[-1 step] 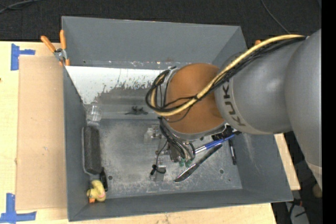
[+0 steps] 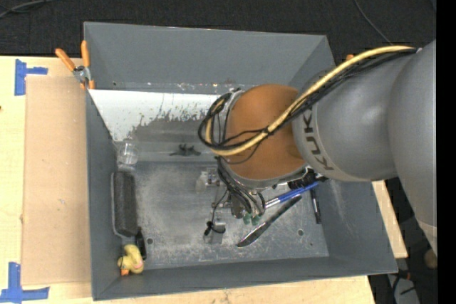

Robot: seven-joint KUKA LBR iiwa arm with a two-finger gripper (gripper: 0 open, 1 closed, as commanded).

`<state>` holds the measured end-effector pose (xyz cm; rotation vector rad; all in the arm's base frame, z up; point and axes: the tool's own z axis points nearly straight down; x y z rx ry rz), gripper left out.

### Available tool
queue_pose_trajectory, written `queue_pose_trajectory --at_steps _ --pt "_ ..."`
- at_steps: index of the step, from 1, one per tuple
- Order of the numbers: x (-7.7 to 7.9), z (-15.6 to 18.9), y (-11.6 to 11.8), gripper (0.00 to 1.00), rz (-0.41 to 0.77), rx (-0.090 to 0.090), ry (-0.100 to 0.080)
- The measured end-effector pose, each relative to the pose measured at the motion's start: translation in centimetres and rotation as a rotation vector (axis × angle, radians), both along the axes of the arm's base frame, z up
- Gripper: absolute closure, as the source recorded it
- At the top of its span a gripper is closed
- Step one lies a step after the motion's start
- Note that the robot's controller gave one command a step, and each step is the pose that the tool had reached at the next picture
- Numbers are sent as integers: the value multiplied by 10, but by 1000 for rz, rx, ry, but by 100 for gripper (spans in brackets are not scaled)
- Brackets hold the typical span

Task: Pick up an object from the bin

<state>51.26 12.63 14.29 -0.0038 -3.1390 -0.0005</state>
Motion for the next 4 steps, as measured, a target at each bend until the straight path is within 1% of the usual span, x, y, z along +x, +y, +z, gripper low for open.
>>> queue_pose_trajectory --at_steps 1,2,3,4 --pt "-27 -62 -55 0 323 2 0" --pt "-21 -28 -87 0 256 2 -1" --pt "-16 -40 -141 0 556 3 -2" --pt "-5 -74 -152 0 597 5 -3"
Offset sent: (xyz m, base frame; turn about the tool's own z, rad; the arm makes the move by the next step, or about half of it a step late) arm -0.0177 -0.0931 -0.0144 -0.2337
